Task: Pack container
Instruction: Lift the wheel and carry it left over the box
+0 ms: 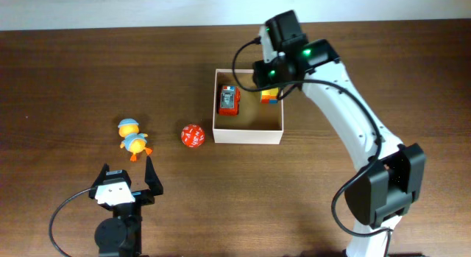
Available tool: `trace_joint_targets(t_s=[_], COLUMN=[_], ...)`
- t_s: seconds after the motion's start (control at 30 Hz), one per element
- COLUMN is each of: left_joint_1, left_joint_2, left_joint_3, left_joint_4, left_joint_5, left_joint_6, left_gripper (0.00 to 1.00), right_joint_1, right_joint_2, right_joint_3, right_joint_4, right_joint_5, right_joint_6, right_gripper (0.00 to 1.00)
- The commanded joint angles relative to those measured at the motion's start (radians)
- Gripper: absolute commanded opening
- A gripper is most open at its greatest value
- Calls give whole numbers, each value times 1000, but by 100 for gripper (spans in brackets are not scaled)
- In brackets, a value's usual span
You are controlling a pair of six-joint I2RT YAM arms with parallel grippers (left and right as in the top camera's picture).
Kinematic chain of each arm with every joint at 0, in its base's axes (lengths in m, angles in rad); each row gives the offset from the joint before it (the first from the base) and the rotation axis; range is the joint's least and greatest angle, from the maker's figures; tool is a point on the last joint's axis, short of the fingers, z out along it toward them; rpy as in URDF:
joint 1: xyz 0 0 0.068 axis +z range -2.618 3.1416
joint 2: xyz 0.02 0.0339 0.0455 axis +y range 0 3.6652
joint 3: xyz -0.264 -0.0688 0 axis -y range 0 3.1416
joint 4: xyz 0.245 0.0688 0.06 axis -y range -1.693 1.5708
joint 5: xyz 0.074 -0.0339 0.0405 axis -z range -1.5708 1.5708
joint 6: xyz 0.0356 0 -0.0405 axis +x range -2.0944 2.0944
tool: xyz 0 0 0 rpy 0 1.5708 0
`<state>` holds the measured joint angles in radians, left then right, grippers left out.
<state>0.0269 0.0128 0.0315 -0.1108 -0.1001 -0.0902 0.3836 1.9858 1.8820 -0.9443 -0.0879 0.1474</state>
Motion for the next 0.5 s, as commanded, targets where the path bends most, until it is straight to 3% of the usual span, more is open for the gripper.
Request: trace_joint_targets(t_s=[0.0,0.47], left_joint_1=[5,5], left_joint_2=[-6,-6], left_joint_3=[-6,-6], left_joint_4=[3,3], left_joint_5=[18,18], left_joint_6=[16,16], left_gripper=[99,99], right_joint_1=[23,68], right_joint_2=[44,219], right_joint_3=[16,16], right_joint_4=[34,126], right_joint_5=[60,45], right_joint_6=[73,124], right_gripper=[41,39])
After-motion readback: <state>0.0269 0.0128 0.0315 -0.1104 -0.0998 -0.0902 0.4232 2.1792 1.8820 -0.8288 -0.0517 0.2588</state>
